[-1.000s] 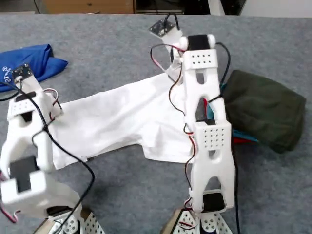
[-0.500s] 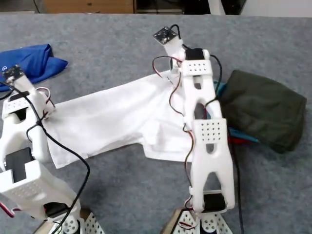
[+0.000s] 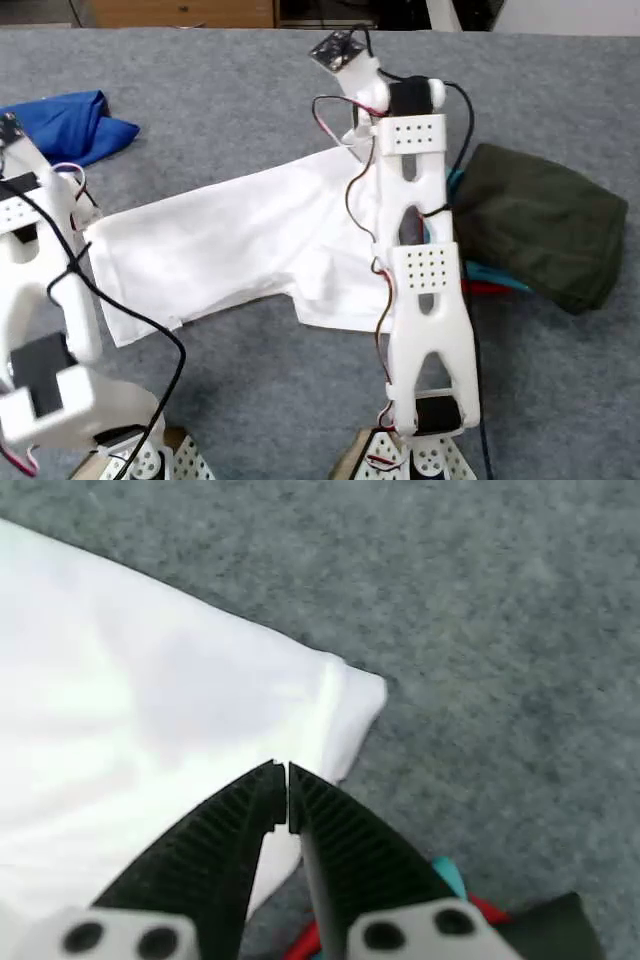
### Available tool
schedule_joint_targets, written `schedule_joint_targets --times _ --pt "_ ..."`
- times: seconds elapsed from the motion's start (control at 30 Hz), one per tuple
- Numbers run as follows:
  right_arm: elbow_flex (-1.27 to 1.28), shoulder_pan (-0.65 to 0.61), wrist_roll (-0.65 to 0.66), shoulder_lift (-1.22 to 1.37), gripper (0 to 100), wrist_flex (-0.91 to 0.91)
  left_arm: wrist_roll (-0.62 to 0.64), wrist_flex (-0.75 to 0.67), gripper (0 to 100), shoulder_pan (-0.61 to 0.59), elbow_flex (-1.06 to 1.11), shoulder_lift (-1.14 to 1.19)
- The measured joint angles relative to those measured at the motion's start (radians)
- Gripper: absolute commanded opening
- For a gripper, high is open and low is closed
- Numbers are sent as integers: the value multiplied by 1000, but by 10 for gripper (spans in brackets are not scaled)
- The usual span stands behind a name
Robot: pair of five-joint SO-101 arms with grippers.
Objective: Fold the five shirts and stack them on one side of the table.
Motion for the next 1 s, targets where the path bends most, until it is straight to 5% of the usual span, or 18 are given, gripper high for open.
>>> schedule_joint_targets --times 0.17,0.5,1.0 --pt "222 -44 0 -109 19 0 -54 -20 19 0 160 -163" --pt "1066 -132 81 -608 22 -55 -87 -405 19 -87 597 -262" --pt "1901 -72 83 -867 20 -436 -87 -350 19 -141 419 -25"
